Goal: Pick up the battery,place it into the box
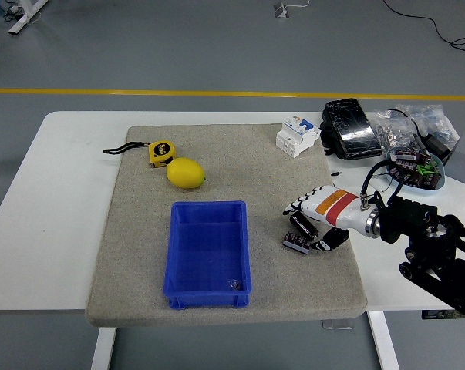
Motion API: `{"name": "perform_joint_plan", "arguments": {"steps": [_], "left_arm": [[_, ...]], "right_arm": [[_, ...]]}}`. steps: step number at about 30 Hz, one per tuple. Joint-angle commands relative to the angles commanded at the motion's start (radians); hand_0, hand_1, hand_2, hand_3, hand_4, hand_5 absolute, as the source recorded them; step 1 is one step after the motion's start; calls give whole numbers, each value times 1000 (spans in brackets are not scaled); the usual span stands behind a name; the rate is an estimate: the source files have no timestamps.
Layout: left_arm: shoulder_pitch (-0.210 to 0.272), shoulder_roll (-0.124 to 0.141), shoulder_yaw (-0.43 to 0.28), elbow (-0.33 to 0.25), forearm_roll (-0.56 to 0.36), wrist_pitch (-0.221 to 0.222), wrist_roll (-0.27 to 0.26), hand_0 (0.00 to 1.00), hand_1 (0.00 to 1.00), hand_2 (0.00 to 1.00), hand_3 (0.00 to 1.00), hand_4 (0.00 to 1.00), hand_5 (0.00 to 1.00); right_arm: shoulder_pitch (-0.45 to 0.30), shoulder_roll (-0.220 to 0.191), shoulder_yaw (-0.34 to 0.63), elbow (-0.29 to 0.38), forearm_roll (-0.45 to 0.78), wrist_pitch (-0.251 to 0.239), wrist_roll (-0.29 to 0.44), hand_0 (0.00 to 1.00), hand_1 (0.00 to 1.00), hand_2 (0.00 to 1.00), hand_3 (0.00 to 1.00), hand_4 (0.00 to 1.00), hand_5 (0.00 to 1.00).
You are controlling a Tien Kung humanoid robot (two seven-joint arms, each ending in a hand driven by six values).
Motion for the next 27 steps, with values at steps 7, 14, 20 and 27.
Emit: {"name": "perform_joint_plan", "arguments": {"steps": [7,14,20,27], "left_arm": [[-4,-2,2,1,-5,1,-2,568,540,589,571,633,569],[-6,-3,2,1,-4,1,-2,567,536,589,572,635,572],[-7,-3,4,0,-6,1,-3,568,538,591,572,635,570],[-8,-3,4,0,-7,1,-3,568,538,590,572,634,571]], "right_arm": [[0,-3,2,-10,7,-3,1,675,643,720,693,844,164],[-3,0,-3,-21,14,-2,2,657,631,710,663,828,166],[-5,1,-1,-27,19,-2,2,647,619,706,653,817,163],[-5,2,0,-33,24,-1,2,641,606,690,638,799,159]]}}
